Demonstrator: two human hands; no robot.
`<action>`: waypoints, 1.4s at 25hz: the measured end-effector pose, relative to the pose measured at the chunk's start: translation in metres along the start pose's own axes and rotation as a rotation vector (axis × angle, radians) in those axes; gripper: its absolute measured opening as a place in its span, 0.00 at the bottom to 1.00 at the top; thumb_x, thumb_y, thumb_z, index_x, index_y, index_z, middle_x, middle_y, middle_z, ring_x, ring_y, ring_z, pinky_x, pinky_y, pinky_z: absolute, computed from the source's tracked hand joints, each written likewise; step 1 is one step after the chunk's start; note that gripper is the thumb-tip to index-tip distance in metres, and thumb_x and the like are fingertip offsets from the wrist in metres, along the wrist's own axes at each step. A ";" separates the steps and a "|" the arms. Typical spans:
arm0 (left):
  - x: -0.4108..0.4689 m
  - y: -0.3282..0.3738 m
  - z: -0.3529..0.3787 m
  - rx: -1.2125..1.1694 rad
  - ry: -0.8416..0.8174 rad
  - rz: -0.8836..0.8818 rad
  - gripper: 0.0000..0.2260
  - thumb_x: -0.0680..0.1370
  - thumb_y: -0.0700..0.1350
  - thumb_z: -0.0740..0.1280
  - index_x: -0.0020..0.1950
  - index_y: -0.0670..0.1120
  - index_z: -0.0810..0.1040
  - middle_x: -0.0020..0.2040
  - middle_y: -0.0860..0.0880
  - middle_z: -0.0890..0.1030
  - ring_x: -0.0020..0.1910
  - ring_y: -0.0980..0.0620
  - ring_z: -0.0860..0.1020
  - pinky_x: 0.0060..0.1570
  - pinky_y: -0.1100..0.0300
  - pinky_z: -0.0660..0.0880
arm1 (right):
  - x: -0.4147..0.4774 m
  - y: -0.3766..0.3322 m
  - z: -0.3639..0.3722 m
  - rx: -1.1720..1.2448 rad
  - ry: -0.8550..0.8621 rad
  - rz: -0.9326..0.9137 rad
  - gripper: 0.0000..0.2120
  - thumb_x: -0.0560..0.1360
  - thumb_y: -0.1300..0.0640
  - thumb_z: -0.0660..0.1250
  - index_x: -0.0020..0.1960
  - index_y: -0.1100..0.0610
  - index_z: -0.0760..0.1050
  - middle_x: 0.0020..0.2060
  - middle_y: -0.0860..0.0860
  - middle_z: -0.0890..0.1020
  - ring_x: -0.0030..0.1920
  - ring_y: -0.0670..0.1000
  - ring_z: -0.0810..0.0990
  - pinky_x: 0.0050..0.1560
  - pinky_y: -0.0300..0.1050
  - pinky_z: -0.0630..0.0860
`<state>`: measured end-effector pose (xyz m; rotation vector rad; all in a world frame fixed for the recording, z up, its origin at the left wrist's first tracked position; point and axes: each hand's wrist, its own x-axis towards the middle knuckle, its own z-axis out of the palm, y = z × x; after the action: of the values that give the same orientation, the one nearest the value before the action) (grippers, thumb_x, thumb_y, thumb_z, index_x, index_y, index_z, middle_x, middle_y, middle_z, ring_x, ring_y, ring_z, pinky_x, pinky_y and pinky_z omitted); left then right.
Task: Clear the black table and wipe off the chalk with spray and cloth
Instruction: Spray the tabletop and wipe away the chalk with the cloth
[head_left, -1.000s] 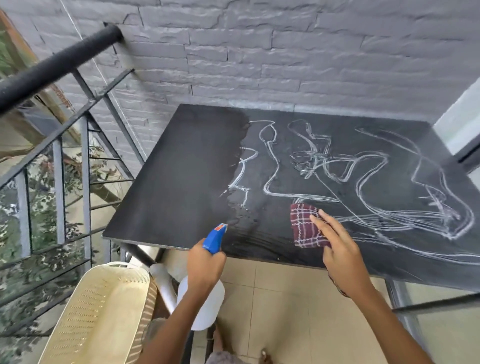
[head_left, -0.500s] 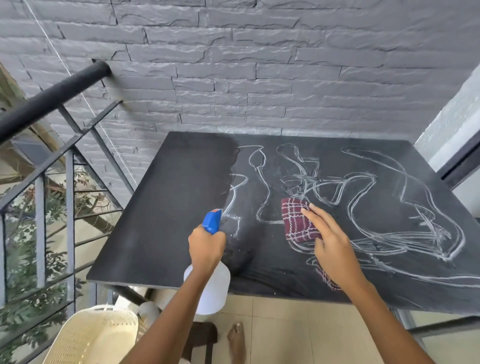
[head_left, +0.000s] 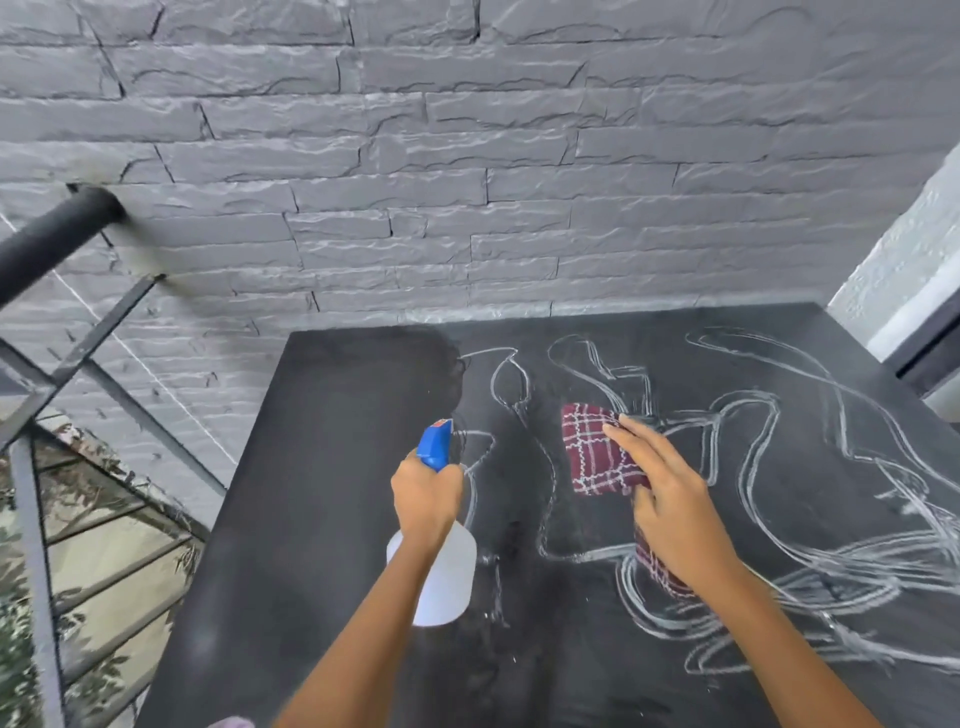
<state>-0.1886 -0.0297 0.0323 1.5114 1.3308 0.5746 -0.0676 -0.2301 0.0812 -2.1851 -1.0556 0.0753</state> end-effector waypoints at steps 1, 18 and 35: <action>0.012 0.010 0.005 0.008 -0.003 0.013 0.05 0.66 0.34 0.60 0.33 0.43 0.68 0.28 0.49 0.68 0.25 0.50 0.65 0.28 0.63 0.63 | 0.004 0.000 0.003 0.001 0.002 0.012 0.33 0.70 0.78 0.60 0.70 0.53 0.68 0.70 0.48 0.67 0.57 0.57 0.77 0.54 0.42 0.73; 0.134 0.038 0.019 -0.200 0.230 0.306 0.16 0.67 0.33 0.64 0.38 0.57 0.72 0.39 0.50 0.77 0.38 0.49 0.74 0.38 0.63 0.70 | 0.124 0.011 0.143 0.001 -0.211 0.136 0.30 0.78 0.67 0.53 0.76 0.51 0.50 0.76 0.46 0.52 0.76 0.48 0.50 0.72 0.47 0.39; 0.224 0.019 0.035 -0.265 0.388 0.377 0.07 0.65 0.38 0.62 0.42 0.42 0.74 0.35 0.54 0.74 0.33 0.68 0.75 0.36 0.79 0.68 | 0.300 0.023 0.315 -0.650 -0.408 -0.322 0.30 0.78 0.38 0.40 0.76 0.49 0.45 0.76 0.52 0.44 0.75 0.57 0.39 0.66 0.69 0.28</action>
<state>-0.0875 0.1669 -0.0214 1.4818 1.1932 1.2867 0.0425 0.1510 -0.0999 -2.5894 -1.8582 0.0335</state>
